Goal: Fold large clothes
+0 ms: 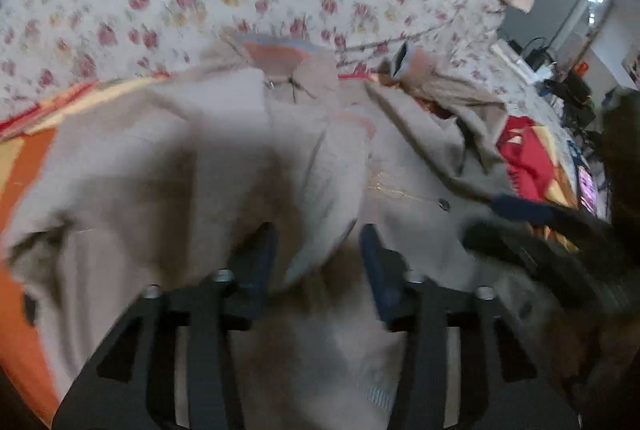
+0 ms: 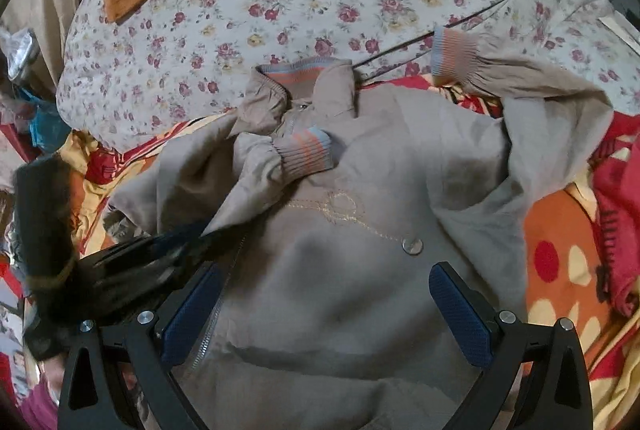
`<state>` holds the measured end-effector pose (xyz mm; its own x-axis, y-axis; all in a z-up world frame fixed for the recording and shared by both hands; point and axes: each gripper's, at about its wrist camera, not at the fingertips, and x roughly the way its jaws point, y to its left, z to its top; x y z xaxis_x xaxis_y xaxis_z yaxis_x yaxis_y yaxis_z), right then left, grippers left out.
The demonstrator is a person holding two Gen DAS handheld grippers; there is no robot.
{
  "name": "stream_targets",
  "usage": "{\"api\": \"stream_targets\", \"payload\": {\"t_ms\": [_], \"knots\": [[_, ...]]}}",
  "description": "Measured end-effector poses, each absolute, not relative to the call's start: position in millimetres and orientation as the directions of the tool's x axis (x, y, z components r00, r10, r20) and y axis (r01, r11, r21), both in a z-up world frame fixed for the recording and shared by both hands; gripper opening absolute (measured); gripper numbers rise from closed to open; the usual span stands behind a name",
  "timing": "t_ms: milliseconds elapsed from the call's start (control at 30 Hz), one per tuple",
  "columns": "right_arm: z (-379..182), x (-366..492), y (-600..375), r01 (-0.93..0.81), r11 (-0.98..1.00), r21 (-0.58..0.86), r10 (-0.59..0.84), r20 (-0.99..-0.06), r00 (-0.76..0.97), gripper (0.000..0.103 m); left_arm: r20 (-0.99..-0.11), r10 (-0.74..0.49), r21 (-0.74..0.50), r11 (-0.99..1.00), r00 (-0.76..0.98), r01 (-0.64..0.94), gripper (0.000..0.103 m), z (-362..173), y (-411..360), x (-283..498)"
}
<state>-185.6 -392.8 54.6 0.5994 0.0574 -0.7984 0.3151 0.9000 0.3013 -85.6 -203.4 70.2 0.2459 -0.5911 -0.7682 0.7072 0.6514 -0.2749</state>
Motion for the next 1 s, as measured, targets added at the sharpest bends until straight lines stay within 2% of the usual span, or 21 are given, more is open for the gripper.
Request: {"api": "stream_targets", "payload": {"t_ms": [100,167,267,333,400,433,467,500,600,700,767,833,867,900,967,1000], "knots": [[54,-175,-397,0.320,0.892,0.319,0.072,-0.800,0.596,0.102,-0.756,-0.552,-0.200,0.707,0.353,0.678,0.056,86,-160,-85],[51,-163,-401,0.330,0.879,0.344,0.090,-0.800,0.594,0.102,-0.757,-0.466,-0.108,0.781,0.458,0.615,0.062,86,-131,-79],[43,-138,-404,0.350,0.852,0.389,0.128,-0.804,0.581,0.102,-0.768,-0.294,0.014,0.880,0.568,0.475,0.062,70,-98,-59],[34,-116,-403,0.344,0.823,0.452,0.194,-0.793,0.577,0.102,-0.788,-0.202,0.037,0.927,0.582,0.373,0.062,54,-80,-41],[19,-93,-402,0.360,0.790,0.496,0.233,-0.787,0.572,0.079,-0.806,-0.164,0.028,0.949,0.568,0.313,0.062,41,-70,-27],[14,-86,-401,0.354,0.785,0.508,0.245,-0.780,0.576,0.039,-0.820,-0.152,0.017,0.957,0.552,0.288,0.062,34,-64,-21],[12,-79,-400,0.340,0.791,0.509,0.253,-0.778,0.575,0.023,-0.829,-0.159,-0.005,0.961,0.536,0.278,0.062,31,-59,-18],[15,-77,-400,0.343,0.806,0.483,0.225,-0.786,0.576,0.023,-0.832,-0.174,-0.026,0.961,0.527,0.276,0.062,29,-57,-18],[47,-102,-409,0.342,0.831,0.439,0.109,-0.731,0.673,0.021,-0.827,-0.191,-0.043,0.959,0.529,0.280,0.062,28,-50,-19],[66,-135,-430,0.427,0.833,0.351,-0.063,-0.707,0.705,0.021,-0.840,-0.194,-0.053,0.959,0.506,0.279,0.062,22,-52,-19],[56,-141,-445,0.498,0.811,0.307,-0.126,-0.740,0.661,0.024,-0.851,-0.194,-0.058,0.958,0.488,0.280,0.062,17,-60,-19],[29,-135,-461,0.523,0.799,0.298,-0.053,-0.831,0.554,0.026,-0.850,-0.179,-0.035,0.957,0.495,0.287,0.062,22,-61,-25],[21,-137,-469,0.528,0.782,0.331,0.009,-0.853,0.522,0.026,-0.847,-0.174,-0.024,0.956,0.501,0.292,0.062,27,-60,-30],[23,-147,-475,0.521,0.768,0.372,0.035,-0.837,0.546,0.027,-0.843,-0.169,-0.015,0.956,0.510,0.292,0.062,33,-59,-35],[39,-166,-481,0.521,0.781,0.345,-0.022,-0.817,0.576,0.049,-0.827,-0.168,-0.005,0.957,0.537,0.291,0.062,48,-55,-46],[47,-173,-481,0.528,0.786,0.321,-0.063,-0.809,0.585,0.050,-0.818,-0.174,-0.007,0.956,0.548,0.293,0.062,54,-54,-51]]}}
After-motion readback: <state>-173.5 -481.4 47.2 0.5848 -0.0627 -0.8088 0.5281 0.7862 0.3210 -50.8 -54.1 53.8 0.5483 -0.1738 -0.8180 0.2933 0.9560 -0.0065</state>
